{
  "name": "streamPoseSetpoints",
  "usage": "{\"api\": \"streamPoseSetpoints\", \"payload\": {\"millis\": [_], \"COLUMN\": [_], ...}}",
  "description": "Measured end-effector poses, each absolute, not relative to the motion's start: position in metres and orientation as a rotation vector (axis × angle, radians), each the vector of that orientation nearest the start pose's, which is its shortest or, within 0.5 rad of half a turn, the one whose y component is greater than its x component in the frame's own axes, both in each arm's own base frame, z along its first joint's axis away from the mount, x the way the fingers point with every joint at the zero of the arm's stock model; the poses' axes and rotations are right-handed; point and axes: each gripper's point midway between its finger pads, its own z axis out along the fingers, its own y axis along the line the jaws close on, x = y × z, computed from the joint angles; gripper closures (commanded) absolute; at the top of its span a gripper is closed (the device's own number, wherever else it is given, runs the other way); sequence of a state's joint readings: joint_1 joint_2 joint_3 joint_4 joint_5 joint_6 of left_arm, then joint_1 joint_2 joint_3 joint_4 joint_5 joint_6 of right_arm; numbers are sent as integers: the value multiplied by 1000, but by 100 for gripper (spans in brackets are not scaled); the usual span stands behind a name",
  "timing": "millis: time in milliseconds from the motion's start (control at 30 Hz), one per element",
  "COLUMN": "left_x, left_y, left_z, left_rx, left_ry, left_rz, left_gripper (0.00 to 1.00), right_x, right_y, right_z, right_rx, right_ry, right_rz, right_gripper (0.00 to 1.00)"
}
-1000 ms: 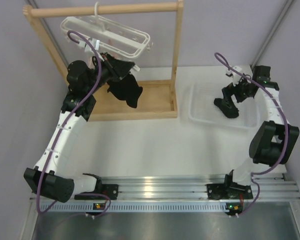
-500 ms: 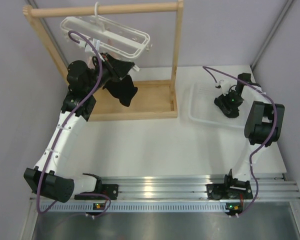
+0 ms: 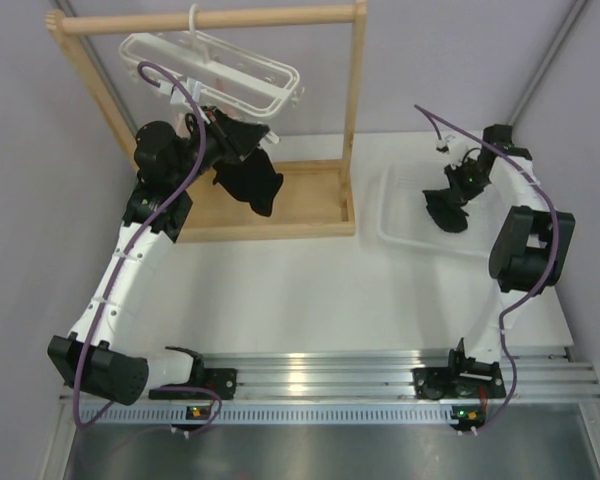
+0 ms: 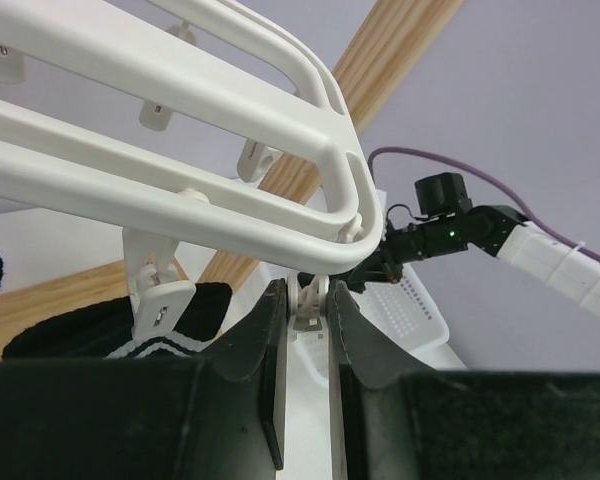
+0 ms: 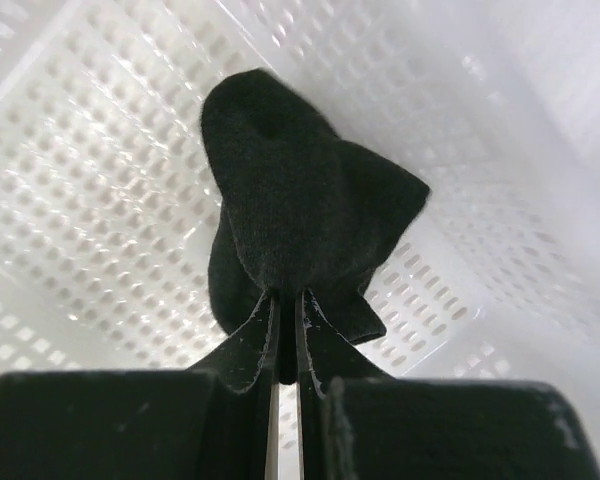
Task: Clip the socks to the hanger
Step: Pick up the sock from the bin.
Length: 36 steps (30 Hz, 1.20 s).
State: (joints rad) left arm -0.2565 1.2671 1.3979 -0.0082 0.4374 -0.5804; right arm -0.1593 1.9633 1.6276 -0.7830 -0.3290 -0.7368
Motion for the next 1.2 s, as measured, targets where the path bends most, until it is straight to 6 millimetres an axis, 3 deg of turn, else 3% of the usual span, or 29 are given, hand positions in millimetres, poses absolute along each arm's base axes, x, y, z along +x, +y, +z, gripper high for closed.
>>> {"api": "streamPoseSetpoints", "payload": {"millis": [267,333,433,633,867,967,1067,1100,1200], "left_x": [365,365,365,365,365,365,365,365,365], "left_y": [-194,-194,-194,-194,-194,-194,-194,-194,-194], "left_z": [449,449,449,447,446,443,443,443,443], "left_rx": [129,130,132,132,131,130,130,130,130], "left_ry": [1535,1536,1536,1541,1544,1550,1550,1549,1550], "left_rz": [-989,-989,-986,-984,-985,-985,-985,-985,-984], "left_gripper": [100,100,100,100,100,100,100,100,100], "right_x": [463,462,458,445,429,421,424,426,430], "right_y": [-6,4,8,-27,-73,-73,-53,-43,3], "right_z": [185,199,206,215,246,240,214,202,156], "right_rx": [-770,-779,-825,-1058,-1341,-1495,-1684,-1746,-1965], "right_ry": [2284,2251,2235,2201,2122,2067,1984,1950,1818], "right_rz": [231,247,232,-27,-413,-518,-579,-587,-595], "right_gripper": [100,100,100,100,100,100,96,92,59]}}
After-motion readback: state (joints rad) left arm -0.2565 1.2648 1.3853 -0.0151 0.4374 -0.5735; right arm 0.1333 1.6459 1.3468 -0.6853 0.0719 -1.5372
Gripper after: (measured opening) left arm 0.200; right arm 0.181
